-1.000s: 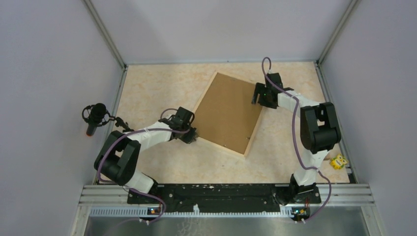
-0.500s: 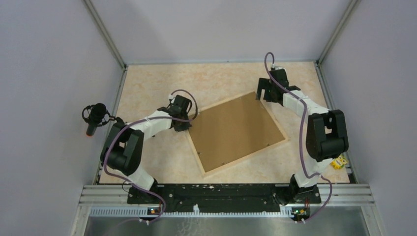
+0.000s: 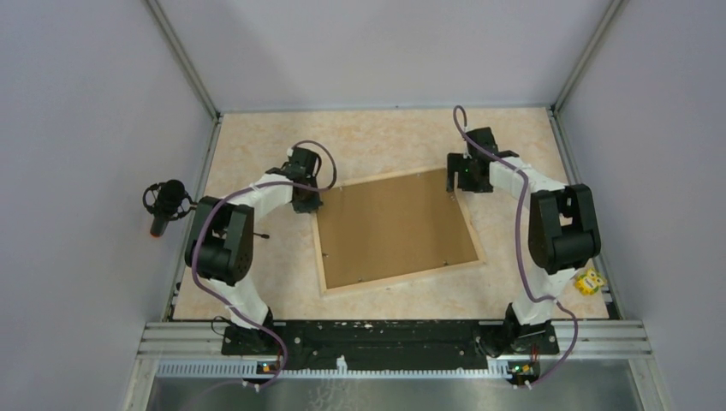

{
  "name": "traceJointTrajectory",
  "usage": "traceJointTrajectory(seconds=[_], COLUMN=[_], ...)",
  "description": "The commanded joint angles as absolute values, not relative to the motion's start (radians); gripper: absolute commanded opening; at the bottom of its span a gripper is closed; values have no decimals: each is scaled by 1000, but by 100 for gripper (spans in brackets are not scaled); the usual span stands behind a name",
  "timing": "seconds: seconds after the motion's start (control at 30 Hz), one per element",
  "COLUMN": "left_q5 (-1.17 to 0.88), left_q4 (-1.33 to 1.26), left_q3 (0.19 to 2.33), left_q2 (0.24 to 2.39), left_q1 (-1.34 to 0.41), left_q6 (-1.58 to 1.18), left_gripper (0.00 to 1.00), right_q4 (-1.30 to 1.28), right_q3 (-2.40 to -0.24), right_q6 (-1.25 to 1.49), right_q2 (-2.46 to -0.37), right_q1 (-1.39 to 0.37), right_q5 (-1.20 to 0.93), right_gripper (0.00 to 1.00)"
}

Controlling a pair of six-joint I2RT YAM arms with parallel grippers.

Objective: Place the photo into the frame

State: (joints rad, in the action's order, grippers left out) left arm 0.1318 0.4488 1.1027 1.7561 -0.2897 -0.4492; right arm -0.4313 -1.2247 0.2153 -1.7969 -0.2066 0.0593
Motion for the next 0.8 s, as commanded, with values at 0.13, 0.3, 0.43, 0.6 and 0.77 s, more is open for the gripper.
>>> traceJointTrajectory(seconds=[0.13, 0.3, 0.43, 0.6, 0.77], left_q5=[25, 21, 13, 5, 5], left_q4=[443, 433, 431, 427, 426], left_q3=[1088, 1078, 1078, 1076, 1076], left_q2=[1857, 1844, 1846, 1850, 1848], left_q1=[-212, -201, -199, -201, -199], left_q6=[-432, -434, -436, -436, -434], left_gripper=[0, 0, 0, 0, 0], right_q4=[-476, -482, -468, -478, -482], right_q3=[-1256, -1259, -1257, -1276, -1275], right_q6=[175, 172, 177, 180, 182], right_q2=[-1829, -1847, -1859, -1894, -1884], right_q1=[-199, -201, -201, -206, -210], right_q5=[26, 40, 54, 64, 81], right_gripper=[68, 63, 63, 62, 52])
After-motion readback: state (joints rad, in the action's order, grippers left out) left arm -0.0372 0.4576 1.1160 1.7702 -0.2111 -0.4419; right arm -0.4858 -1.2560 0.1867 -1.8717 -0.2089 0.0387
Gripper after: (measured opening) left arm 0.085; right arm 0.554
